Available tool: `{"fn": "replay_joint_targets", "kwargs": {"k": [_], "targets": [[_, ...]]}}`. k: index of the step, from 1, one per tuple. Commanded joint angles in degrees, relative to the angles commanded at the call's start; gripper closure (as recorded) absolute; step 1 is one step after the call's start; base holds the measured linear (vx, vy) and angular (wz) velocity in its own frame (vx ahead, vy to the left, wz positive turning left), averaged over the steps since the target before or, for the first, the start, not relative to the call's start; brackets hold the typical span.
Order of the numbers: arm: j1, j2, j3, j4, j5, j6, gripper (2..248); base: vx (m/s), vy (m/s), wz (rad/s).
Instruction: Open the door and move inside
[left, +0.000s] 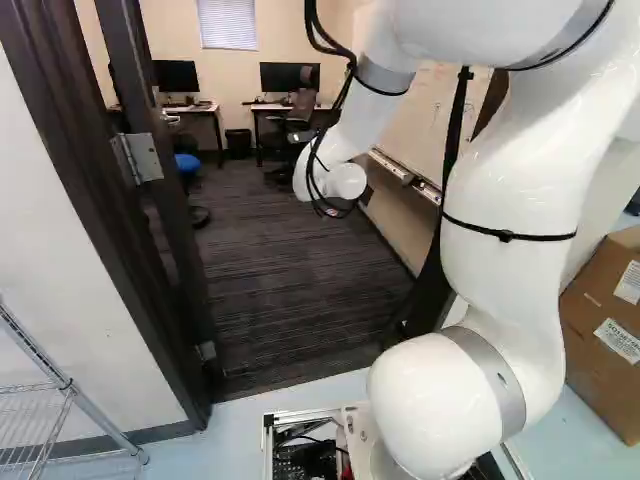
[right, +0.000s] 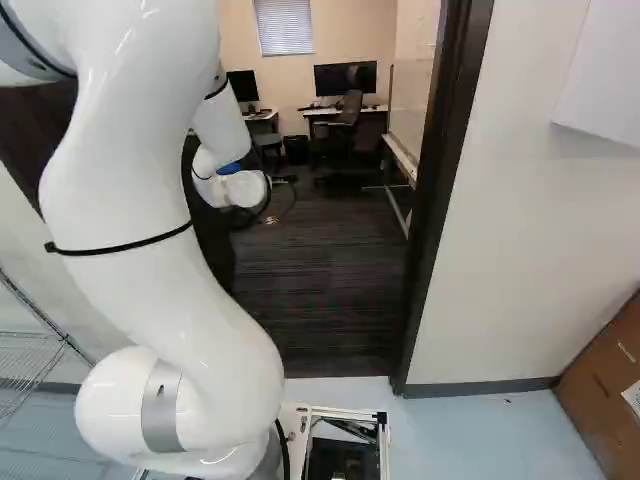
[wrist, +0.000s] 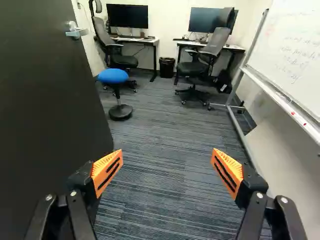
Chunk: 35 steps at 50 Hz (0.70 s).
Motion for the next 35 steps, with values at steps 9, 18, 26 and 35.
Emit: {"fn": "replay_joint_targets", "kwargs": {"k": [9,18,26,35], "targets": [[-1.5,1.1,1.2,0.9,0.0,0.0,3,0.0,0.0,0.0],[-2.9,2.1,2.4,2.0,0.0,0.0,3,0.0,0.0,0.0],[-4.3,3.0,3.3,3.0,0.0,0.0,3,0.0,0.0,0.0],[-5.8,3.8,4.3,4.2,0.0,0.0,3,0.0,0.0,0.0]]}}
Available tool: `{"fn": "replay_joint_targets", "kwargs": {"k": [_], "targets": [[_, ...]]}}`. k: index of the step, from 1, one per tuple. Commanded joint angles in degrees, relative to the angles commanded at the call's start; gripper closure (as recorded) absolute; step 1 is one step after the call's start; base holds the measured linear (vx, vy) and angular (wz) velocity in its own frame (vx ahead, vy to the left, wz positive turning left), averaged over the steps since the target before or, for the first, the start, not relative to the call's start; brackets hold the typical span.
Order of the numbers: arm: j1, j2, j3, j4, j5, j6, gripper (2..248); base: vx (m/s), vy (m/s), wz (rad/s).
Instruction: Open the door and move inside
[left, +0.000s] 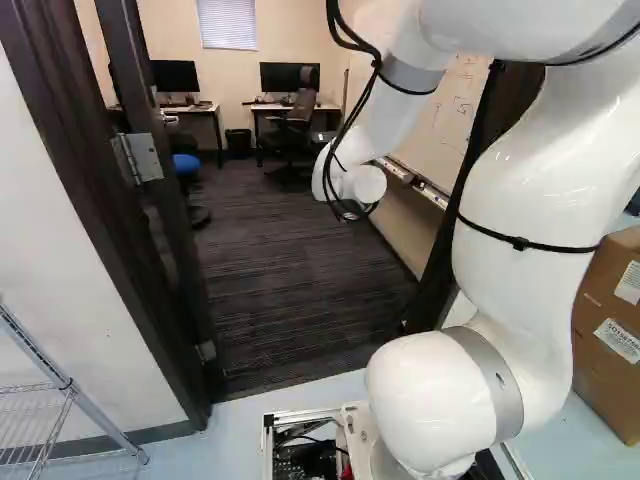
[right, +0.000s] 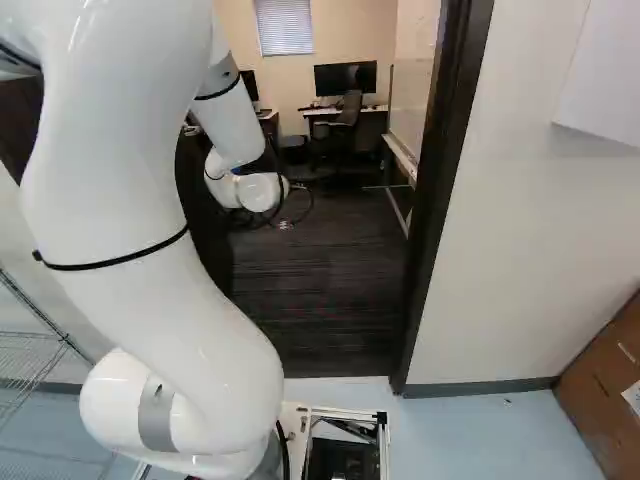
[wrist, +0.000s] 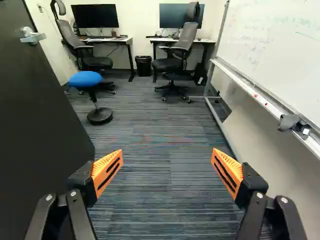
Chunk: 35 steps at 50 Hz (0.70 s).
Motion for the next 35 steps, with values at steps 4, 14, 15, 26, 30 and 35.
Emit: {"fn": "replay_joint_targets", "kwargs": {"k": [4,14,15,26,30,35], "targets": [[-0.5,0.3,0.3,0.3,0.0,0.0,3,0.0,0.0,0.0],[-0.9,0.4,0.5,0.5,0.0,0.0,3,0.0,0.0,0.0],[-0.9,0.4,0.5,0.5,0.0,0.0,3,0.0,0.0,0.0],[-0.9,0.4,0.5,0.5,0.0,0.0,3,0.0,0.0,0.0],[-0.9,0.4,0.5,0.5,0.0,0.0,3,0.0,0.0,0.0],[-0.9,0.5,0.5,0.5,0.0,0.0,3,0.0,0.0,0.0]]}}
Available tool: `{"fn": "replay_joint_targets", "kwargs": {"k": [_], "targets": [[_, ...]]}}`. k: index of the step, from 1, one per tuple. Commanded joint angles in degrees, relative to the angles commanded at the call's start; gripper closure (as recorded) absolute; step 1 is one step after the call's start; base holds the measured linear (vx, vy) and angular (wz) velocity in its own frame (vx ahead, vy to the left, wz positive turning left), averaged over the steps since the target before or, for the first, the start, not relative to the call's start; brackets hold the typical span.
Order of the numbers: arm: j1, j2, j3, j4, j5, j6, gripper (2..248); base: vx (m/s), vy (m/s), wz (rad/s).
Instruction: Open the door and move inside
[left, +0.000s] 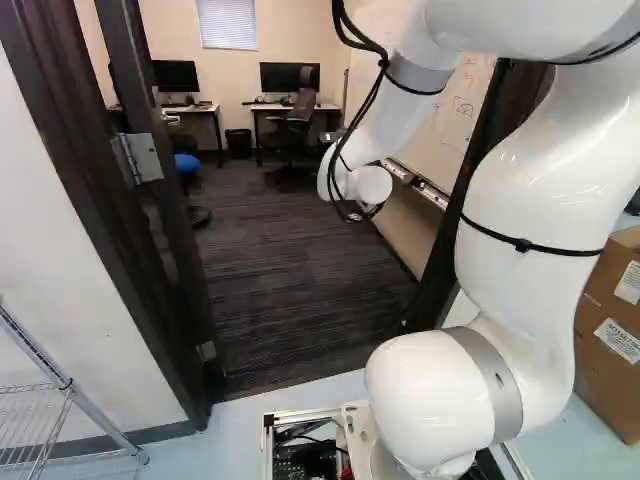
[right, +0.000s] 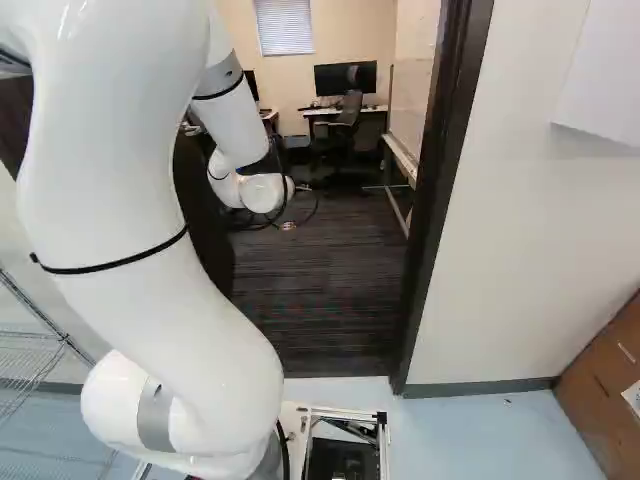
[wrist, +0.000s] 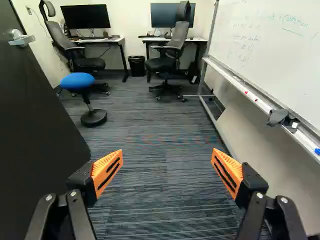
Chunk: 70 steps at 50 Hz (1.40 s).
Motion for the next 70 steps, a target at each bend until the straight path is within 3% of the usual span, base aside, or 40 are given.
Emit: {"fn": "replay_joint_targets", "kwargs": {"k": [36,70], "targets": [[-0.4,3.8,5.0,0.0,1.3,0.0,3,0.0,0.0,0.0],[-1.3,13.1,17.4,0.0,4.4,0.0,3,0.0,0.0,0.0]]}}
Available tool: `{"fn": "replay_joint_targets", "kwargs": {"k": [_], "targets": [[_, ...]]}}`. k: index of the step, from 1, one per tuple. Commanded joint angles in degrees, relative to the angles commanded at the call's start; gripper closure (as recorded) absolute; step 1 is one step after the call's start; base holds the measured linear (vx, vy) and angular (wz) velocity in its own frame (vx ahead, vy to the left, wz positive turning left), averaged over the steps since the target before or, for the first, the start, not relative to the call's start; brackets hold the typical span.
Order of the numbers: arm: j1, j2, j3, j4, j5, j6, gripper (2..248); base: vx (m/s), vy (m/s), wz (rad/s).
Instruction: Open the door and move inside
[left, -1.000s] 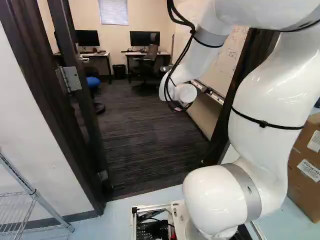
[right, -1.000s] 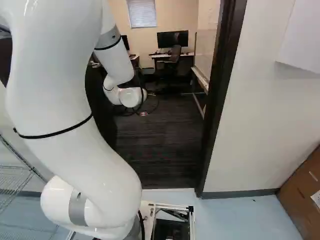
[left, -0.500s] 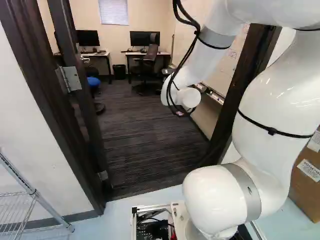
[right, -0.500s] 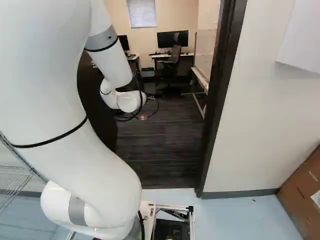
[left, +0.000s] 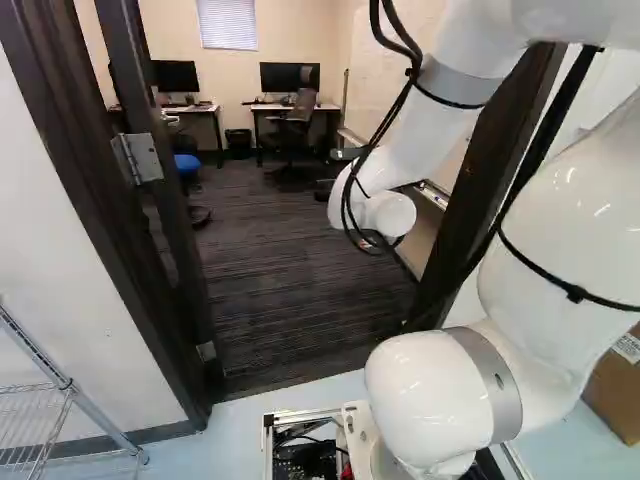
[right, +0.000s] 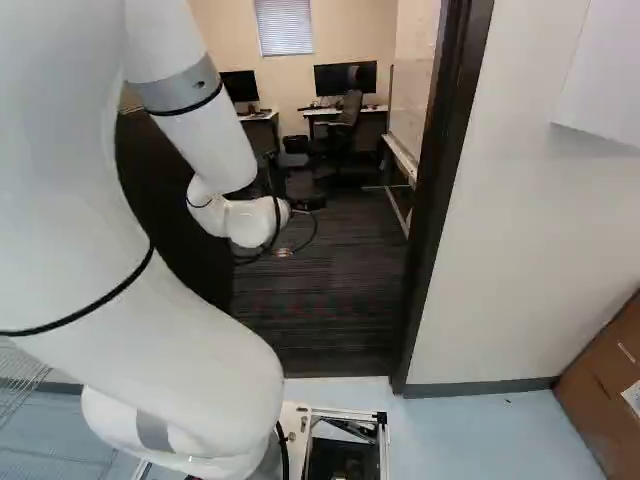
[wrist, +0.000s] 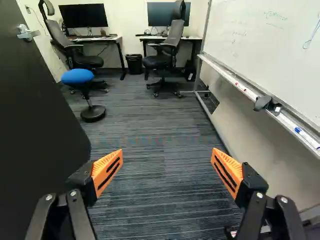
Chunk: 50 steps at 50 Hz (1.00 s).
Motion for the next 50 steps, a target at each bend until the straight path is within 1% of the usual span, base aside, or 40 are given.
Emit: {"fn": "replay_joint_targets", "kwargs": {"k": [23,37,50], "targets": [[-0.6,6.2,8.3,0.0,2.1,0.0,3,0.0,0.0,0.0],[-0.9,8.7,11.6,0.0,2.9,0.0,3,0.0,0.0,0.0],[-1.0,10.2,13.6,0.0,3.5,0.0,3,0.0,0.0,0.0]]}}
